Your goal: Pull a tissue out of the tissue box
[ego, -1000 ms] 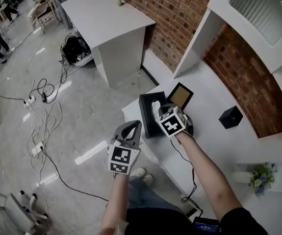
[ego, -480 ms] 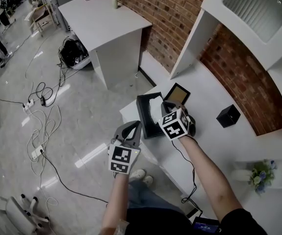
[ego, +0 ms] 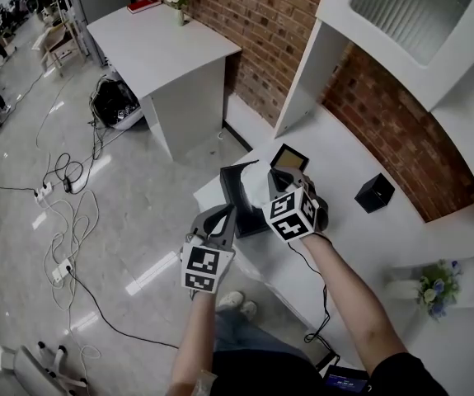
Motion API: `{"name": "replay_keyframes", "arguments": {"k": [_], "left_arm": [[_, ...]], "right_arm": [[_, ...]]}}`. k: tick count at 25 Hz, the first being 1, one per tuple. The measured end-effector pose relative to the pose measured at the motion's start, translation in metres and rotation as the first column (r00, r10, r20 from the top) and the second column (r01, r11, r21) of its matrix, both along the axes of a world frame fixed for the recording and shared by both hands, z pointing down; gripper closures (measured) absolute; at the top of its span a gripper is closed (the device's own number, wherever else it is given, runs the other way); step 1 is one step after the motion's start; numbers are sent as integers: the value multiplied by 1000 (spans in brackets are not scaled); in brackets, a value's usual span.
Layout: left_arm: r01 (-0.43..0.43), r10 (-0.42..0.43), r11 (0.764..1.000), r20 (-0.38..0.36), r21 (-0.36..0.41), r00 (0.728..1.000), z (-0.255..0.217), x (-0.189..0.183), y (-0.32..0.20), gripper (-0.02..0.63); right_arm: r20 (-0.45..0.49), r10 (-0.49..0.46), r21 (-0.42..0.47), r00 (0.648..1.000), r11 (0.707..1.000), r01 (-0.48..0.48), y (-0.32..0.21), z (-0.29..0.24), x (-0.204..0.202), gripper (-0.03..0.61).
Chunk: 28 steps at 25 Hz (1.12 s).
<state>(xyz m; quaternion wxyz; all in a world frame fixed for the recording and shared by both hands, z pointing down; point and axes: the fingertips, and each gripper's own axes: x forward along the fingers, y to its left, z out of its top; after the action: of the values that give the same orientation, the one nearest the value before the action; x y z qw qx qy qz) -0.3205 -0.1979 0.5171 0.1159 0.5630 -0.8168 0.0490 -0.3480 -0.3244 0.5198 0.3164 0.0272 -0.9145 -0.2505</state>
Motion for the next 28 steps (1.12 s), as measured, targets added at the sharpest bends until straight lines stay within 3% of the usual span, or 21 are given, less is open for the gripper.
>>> {"name": "replay_keyframes", "arguments": {"k": [7,13,17,22,28], "left_arm": [[-30,30,999,17,13,999,-10,2,-11,604],[-63,62,998,38,27,997,-23,7,-26,604],[-105,102,994,70,31,992,-36,15,-45,604],[-178,172,983,106,49,979,-53,39,-83,604],[-290,277,954,139,82,951,-76,80,-132,604]], "right_arm": [[88,27,20,996,999,-29,-8,-35,10,577],[281,134,-70,950,990,-119,-24,-83,44,577],[434,216,-125,875,976,-179,-41,-124,84,577],[585,326,-171,743,945,-280,-72,-160,157,577],[674,476,-249,565,866,-433,-97,-179,258,577]]}}
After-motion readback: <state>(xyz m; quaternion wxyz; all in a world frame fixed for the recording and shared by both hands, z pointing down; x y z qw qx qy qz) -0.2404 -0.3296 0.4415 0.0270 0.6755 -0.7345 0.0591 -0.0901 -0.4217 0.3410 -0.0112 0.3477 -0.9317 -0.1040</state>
